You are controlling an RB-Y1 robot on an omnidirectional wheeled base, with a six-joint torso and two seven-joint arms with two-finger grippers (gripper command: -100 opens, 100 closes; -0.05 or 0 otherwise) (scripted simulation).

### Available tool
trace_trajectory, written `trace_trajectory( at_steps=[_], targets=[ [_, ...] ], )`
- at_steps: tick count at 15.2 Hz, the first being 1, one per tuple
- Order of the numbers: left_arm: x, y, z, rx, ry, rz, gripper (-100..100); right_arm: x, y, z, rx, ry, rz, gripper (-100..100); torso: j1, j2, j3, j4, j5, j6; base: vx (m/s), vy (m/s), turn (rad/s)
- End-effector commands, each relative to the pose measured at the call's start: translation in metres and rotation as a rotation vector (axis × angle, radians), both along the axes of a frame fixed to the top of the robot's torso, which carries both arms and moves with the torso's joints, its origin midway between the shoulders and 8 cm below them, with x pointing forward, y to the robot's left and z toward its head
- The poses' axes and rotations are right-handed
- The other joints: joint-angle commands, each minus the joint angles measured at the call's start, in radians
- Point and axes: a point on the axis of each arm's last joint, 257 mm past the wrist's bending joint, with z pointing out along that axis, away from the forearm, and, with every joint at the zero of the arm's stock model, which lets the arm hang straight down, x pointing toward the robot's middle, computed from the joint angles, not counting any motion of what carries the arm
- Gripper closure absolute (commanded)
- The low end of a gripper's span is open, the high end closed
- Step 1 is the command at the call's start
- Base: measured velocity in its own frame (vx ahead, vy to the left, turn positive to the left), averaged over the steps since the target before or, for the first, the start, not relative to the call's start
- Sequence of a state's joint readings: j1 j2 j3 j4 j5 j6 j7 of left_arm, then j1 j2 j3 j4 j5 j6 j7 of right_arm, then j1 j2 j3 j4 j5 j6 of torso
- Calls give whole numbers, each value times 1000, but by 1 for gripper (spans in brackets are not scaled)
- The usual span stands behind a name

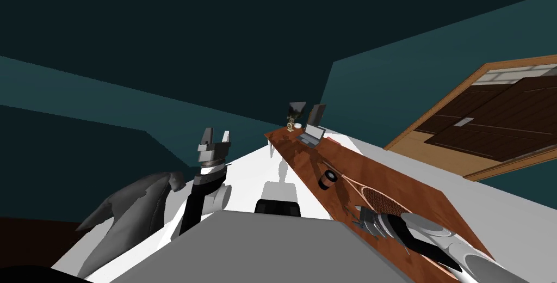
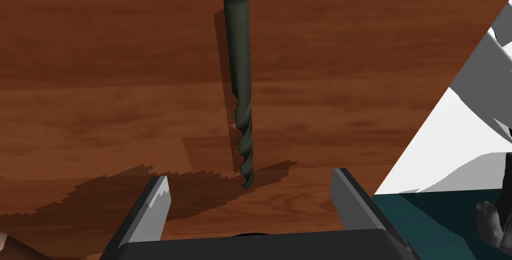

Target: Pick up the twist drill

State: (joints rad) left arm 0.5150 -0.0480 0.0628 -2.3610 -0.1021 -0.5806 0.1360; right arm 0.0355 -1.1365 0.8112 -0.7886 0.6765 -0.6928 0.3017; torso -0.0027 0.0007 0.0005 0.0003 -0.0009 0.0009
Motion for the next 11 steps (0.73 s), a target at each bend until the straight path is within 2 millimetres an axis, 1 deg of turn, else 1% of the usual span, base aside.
trace_trajectory(
  at_steps=[1, 2, 4, 5, 6, 8, 9, 11],
  targets=[
    [0, 0, 0, 0, 0, 0, 0, -2, 3, -2, 6, -6, 5, -100, 0, 0, 0, 0, 0, 0, 46, 0, -15],
    [0, 0, 0, 0, 0, 0, 0, -20, 13, -11, 23, 19, 17, -100, 2, -1, -1, 0, 0, 0, 77, 4, -16],
    [0, 0, 0, 0, 0, 0, 0, -7, 7, -5, 12, -9, 14, -100, 3, -4, -3, -1, 1, 0, 70, 7, -8],
    [0, 0, 0, 0, 0, 0, 0, -7, 7, -5, 12, -10, 13, -100, 4, -4, -3, -1, 1, 0, 32, 11, 1],
    [0, 0, 0, 0, 0, 0, 0, -23, 14, -12, 22, 10, 28, -100, 4, -3, -2, -1, 1, 0, 40, 8, -2],
    [0, 0, 0, 0, 0, 0, 0, -13, 10, -7, 16, -12, 19, -100, 4, -3, -2, -1, 1, 0, 43, 7, -9],
    [0, 0, 0, 0, 0, 0, 0, -30, 17, -15, 27, 10, 31, -100, 4, -3, -2, -1, 1, 0, 50, -2, -8],
    [0, 0, 0, 0, 0, 0, 0, -20, 11, -10, 18, -14, 24, -100, 3, -4, -2, -1, 1, 0, 49, 1, -8]
  ],
)
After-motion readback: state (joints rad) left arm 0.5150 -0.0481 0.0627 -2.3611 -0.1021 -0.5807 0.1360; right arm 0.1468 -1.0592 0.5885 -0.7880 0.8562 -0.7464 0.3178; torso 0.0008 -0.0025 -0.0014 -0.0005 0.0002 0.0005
